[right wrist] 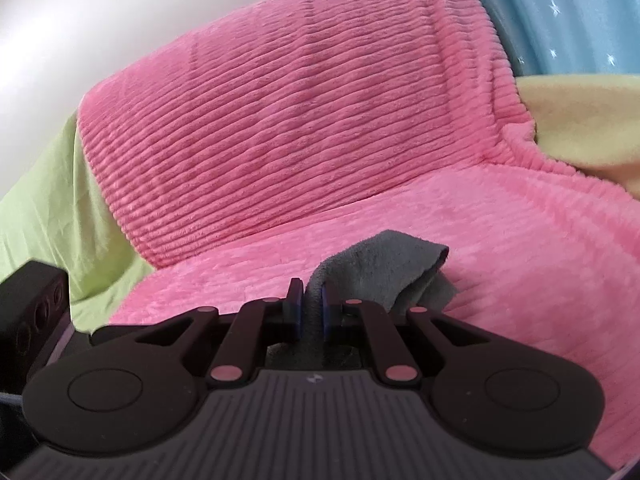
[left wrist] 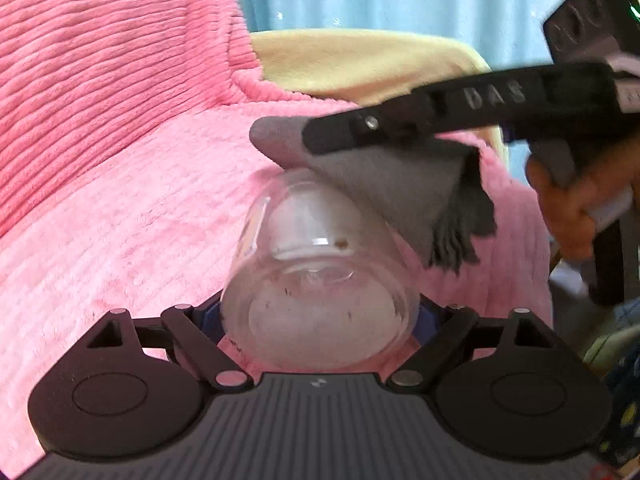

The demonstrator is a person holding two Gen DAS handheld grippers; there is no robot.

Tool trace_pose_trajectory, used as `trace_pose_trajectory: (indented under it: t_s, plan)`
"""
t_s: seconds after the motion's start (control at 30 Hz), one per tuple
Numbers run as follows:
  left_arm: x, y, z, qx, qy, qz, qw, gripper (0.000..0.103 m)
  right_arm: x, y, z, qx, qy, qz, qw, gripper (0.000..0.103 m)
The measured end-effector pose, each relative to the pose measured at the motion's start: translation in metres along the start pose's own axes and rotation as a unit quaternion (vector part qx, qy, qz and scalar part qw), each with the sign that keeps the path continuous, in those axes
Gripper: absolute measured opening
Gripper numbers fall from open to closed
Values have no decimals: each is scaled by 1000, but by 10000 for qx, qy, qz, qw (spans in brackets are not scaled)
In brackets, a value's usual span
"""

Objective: Clean container
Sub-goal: 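Wipe the jar base again with the cloth in the right gripper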

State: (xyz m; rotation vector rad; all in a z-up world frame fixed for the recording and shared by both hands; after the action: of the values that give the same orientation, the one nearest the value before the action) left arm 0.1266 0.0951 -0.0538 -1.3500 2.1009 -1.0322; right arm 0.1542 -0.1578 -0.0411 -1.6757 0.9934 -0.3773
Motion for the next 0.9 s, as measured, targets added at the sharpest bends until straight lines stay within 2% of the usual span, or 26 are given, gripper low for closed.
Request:
trace_pose_trajectory:
  t_s: [0.03, 0.1, 0.17, 0.2, 0.33, 0.5, 0.7, 0.9]
  plan:
    - [0, -4, 1, 25, -21, 23, 10000, 87, -3, -1, -1, -23, 13, -98, 9999, 7]
    - [12, -1, 9, 93, -451, 646, 9968, 86, -11, -2, -4, -71, -59, -197, 9998, 8]
    - [27, 13, 4, 99, -788, 1171, 9899, 86, -17, -3, -8, -87, -349, -287, 9989, 8]
    - [44, 28, -15, 97, -828, 1237, 9888, 86, -21, -3, -11, -91, -520, -334, 9980, 8]
    - [44, 28, -13, 89, -809, 1221, 9892, 86, -43, 1, -15, -183, -1176, -790, 9897, 8]
    - [47, 31, -10, 58, -842, 1255, 9885, 86, -53, 8, -5, -392, -1507, -733, 9851, 6]
    - [52, 33, -7, 27, -924, 1327, 9868, 85, -35, 8, 3, -173, -1284, -450, 9906, 5]
    - [55, 34, -7, 81, -934, 1317, 9868, 85, -20, 4, 8, 97, -355, -403, 9985, 5]
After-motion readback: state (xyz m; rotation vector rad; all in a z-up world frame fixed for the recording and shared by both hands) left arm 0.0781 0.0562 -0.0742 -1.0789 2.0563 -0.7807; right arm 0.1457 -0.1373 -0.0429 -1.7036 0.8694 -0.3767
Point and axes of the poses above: each gripper's, at about its wrist camera, not at the fingertips, and z roughly the way its jaws point, x to its right, y to its underside, the point moved 1 cm from there along z, roughly the way its jaws point, and after that the axes turned 7 degrees about -z, right-handed, at the moved point
